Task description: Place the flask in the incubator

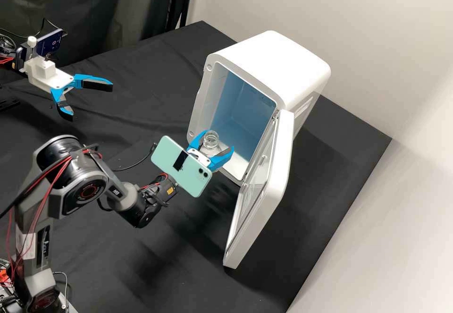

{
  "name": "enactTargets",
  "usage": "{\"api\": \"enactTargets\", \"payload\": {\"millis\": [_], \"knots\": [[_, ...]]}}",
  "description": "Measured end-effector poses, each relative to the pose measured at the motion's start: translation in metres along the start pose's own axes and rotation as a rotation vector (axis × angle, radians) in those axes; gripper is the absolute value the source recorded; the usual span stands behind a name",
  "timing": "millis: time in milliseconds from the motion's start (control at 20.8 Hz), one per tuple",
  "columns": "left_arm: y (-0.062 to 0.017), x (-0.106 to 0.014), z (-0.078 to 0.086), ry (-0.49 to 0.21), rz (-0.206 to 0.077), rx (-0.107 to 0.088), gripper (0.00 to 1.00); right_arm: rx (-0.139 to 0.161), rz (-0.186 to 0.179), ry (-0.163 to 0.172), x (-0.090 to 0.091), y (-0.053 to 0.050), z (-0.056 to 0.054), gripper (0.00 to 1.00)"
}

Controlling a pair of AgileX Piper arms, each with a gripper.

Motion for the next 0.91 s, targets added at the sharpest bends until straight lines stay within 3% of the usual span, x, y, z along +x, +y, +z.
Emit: {"api": "enactTargets", "payload": {"millis": [288,432,672,912], "knots": [[-0.0007,0.001,0.003,-0.017,-0.004,0.0,1.0,-0.009,0.051,0.019,0.036,-0.003,0.001,0.0],[-0.0007,0.001,0.003,-0.017,-0.004,0.0,1.0,-0.029,0.077,0.016,0.052,-0.004,0.001,0.0],[-0.0011,0.002,0.004,-0.024,-0.006,0.0,1.0,-0.059,0.038,0.007,0.076,-0.013,0.0,0.0],[-0.0012,0.002,0.005,-0.028,-0.007,0.0,1.0,-0.064,-0.006,-0.034,0.106,-0.018,0.004,0.0]]}}
